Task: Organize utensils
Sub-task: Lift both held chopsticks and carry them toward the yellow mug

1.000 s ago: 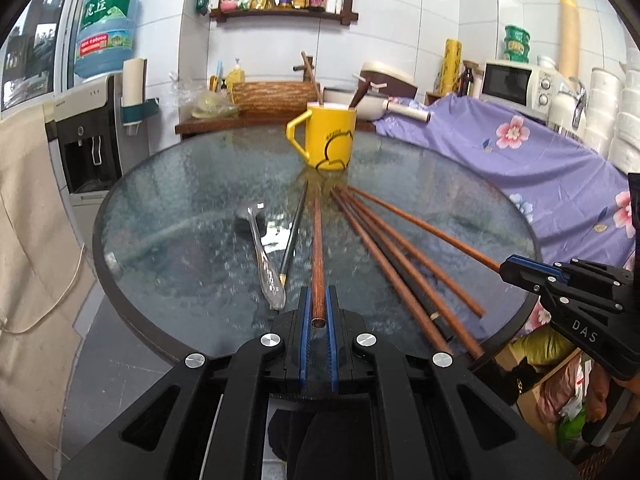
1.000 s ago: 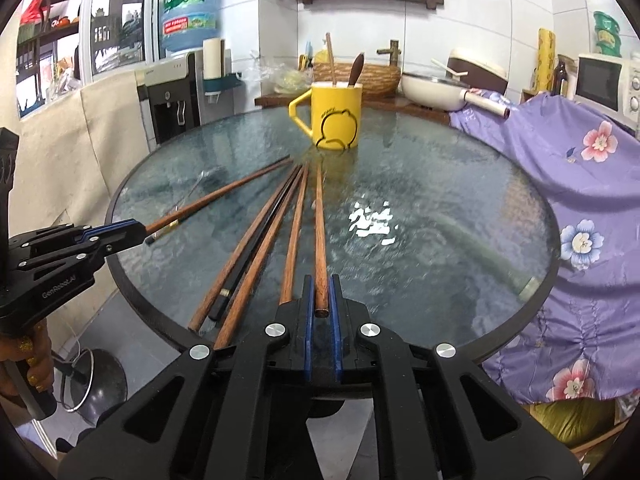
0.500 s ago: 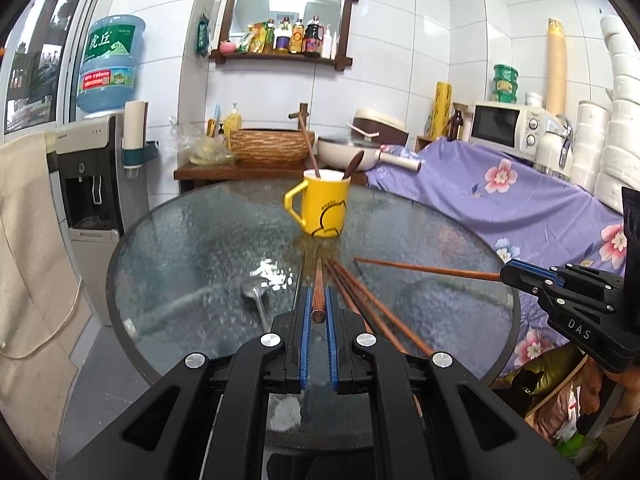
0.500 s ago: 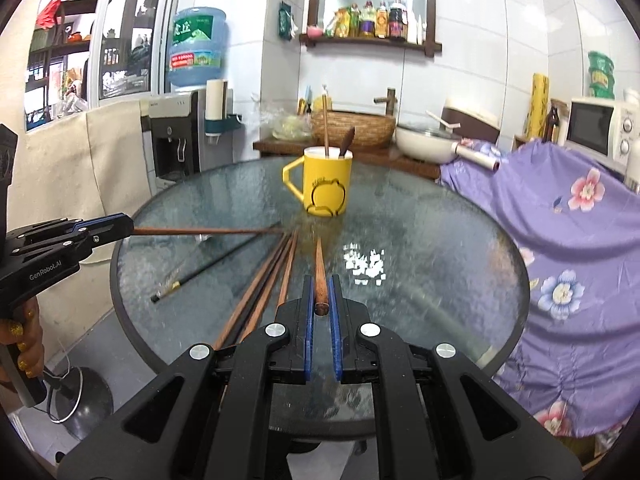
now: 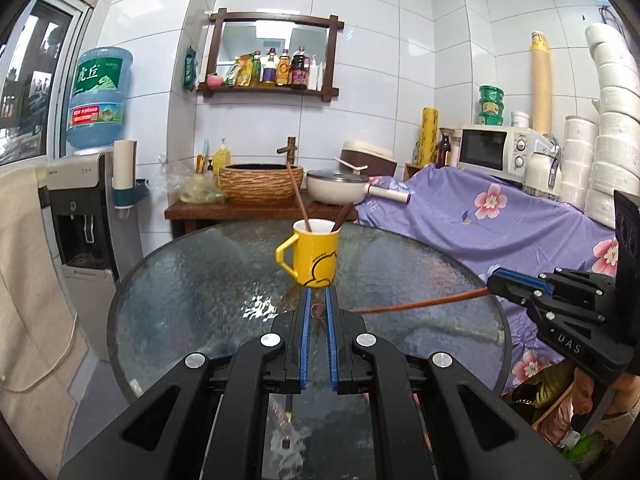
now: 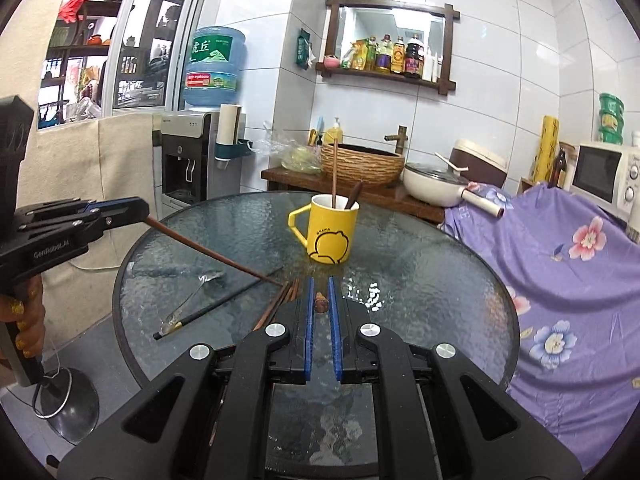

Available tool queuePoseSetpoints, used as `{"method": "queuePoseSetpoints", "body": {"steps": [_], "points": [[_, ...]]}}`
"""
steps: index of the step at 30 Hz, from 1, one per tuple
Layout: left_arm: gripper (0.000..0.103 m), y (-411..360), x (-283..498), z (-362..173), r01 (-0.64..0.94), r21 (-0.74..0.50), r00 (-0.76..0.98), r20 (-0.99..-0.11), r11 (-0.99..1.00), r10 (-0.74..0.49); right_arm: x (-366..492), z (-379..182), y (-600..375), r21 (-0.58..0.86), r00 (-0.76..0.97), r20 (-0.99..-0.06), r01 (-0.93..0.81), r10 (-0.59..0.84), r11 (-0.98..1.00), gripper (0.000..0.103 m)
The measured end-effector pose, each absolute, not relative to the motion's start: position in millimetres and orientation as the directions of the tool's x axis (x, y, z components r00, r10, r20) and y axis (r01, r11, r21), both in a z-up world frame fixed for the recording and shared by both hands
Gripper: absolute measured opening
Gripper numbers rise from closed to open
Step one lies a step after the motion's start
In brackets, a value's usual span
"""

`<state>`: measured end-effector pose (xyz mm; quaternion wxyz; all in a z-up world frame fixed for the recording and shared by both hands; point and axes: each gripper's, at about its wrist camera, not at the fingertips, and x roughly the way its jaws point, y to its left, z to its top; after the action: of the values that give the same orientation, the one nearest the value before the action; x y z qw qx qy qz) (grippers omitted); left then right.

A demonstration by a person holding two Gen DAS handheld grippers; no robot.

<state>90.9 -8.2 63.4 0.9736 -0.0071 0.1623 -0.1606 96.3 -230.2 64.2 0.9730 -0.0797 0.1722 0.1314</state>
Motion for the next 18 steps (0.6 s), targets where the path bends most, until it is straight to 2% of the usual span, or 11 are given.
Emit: {"method": "queuePoseSetpoints", "body": {"steps": [13, 18], "points": [[0.007, -15, 120, 92, 0.345, -0.060, 0.896, -0.276, 0.937, -0.347, 122, 93, -235, -0.093, 0.910, -0.316, -0.312, 0.269, 0.946, 0.008], [0.007, -16, 142, 104, 0.364, -0.074, 0.883, -0.289, 0.929, -0.369, 148, 111, -239, -0.057, 0.898, -0.326, -0.330, 0.294, 0.942, 0.008]]}}
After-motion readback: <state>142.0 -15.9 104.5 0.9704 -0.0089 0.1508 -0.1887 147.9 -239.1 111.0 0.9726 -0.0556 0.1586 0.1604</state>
